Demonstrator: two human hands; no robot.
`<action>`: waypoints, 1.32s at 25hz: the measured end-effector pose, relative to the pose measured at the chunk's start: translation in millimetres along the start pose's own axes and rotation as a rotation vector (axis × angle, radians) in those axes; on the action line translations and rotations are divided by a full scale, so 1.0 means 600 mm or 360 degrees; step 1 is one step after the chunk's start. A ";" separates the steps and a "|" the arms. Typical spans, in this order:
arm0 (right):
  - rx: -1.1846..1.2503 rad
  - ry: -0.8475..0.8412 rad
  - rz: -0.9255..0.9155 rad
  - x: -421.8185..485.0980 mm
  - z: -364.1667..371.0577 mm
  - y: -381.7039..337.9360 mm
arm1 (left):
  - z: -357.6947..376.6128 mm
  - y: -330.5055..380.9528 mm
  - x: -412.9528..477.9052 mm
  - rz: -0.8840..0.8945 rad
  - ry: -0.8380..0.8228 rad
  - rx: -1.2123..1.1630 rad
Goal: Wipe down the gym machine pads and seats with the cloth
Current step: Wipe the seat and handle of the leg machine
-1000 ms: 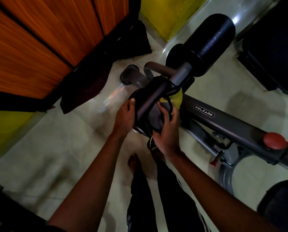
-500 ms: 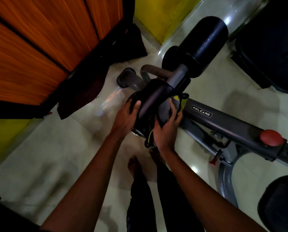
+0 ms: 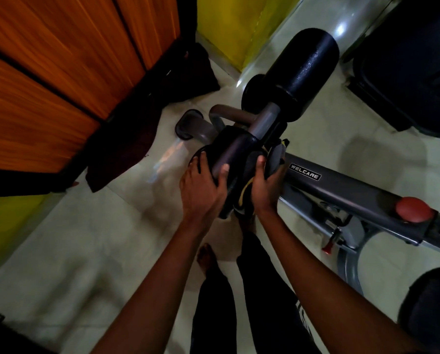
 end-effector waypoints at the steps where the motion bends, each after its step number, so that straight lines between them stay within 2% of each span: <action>1: 0.0036 -0.0005 0.0000 -0.002 -0.001 0.002 | 0.001 0.001 0.006 0.0008 -0.0003 0.0044; 6: -0.0024 -0.0171 -0.0201 -0.004 -0.013 -0.014 | 0.007 -0.044 0.054 -0.0264 -0.0384 -0.0161; 7: -0.0025 -0.0188 -0.0239 0.010 -0.019 -0.022 | 0.003 -0.043 0.064 -0.0282 -0.0385 -0.0161; 10: -0.0113 -0.0086 -0.0330 0.084 -0.044 -0.058 | -0.016 0.009 0.085 -0.0298 -0.0174 -0.0352; 13: -0.0369 -0.0046 -0.0603 0.169 -0.052 -0.105 | -0.005 0.108 0.117 -0.0334 -0.0096 -0.0594; 18: -0.0588 -0.0079 -0.0968 0.288 -0.034 -0.174 | 0.047 0.231 0.180 -0.0300 -0.0259 -0.0623; 20: -0.0637 -0.0109 -0.0990 0.347 -0.018 -0.182 | 0.075 0.243 0.196 -0.0355 -0.0430 -0.0688; 23: -0.0754 -0.0328 -0.1122 0.391 0.007 -0.179 | 0.113 0.247 0.216 -0.0555 -0.0606 -0.0891; 25: -0.0876 -0.0467 -0.1248 0.382 0.014 -0.172 | 0.129 0.249 0.221 -0.0644 -0.0601 -0.0900; 29: -0.0968 -0.0751 -0.1537 0.395 0.008 -0.172 | 0.145 0.257 0.226 -0.0565 -0.0495 -0.0785; 33: -0.0709 -0.0557 -0.1409 0.467 0.020 -0.193 | 0.155 0.254 0.227 -0.0573 -0.0511 -0.0890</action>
Point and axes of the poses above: each hand's wrist, its own x-axis towards the middle knuckle, its own z-axis out of the palm, y = z × x, the point moved 4 cm from there along x, towards the middle knuckle, and after that the axes turned 11 degrees about y, right-handed, at the moved point
